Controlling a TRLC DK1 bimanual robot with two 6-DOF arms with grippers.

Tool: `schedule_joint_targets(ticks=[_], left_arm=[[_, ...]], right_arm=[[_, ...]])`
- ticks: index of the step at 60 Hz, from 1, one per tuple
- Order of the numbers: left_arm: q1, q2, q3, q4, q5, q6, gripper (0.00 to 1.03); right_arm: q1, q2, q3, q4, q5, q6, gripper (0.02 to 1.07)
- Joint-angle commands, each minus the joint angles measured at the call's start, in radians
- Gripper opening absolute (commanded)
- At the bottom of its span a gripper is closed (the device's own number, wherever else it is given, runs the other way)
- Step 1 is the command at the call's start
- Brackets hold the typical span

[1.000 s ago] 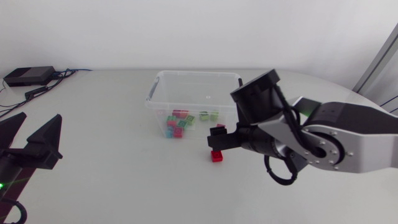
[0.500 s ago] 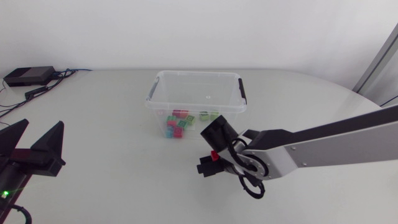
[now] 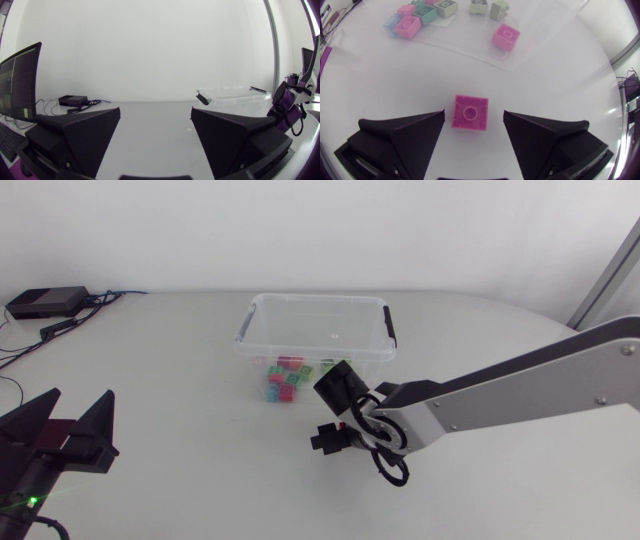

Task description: Pick up the duplo bricks and place them in the container

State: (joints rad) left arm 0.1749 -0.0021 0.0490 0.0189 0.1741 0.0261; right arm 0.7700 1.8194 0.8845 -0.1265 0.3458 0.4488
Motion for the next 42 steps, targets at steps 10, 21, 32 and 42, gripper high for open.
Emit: schedule_joint_targets(ticks=[10,21,32,42], left_arm=[[0.0,-0.01,-0.041,0.029,-0.015,-0.008,0.99],[0.002,-0.012,-0.052,0.036,-0.018,-0.006,0.99],[0.0,-0.012,-0.052,0.032,-0.019,-0.003,0.99],[-0.002,-0.012,-0.052,0.032,-0.019,-0.002,0.99]], right_arm=[[-0.015,0.044,0.036,0.007,0.013,-0.021,0.61],[-0.026,0.064,0.044,0.021,0.018,-0.027,0.55],[-0.028,0.069,0.041,0.053,0.022,-0.032,0.5],[-0.026,0.052,0.019,0.074,0.03,-0.033,0.44]])
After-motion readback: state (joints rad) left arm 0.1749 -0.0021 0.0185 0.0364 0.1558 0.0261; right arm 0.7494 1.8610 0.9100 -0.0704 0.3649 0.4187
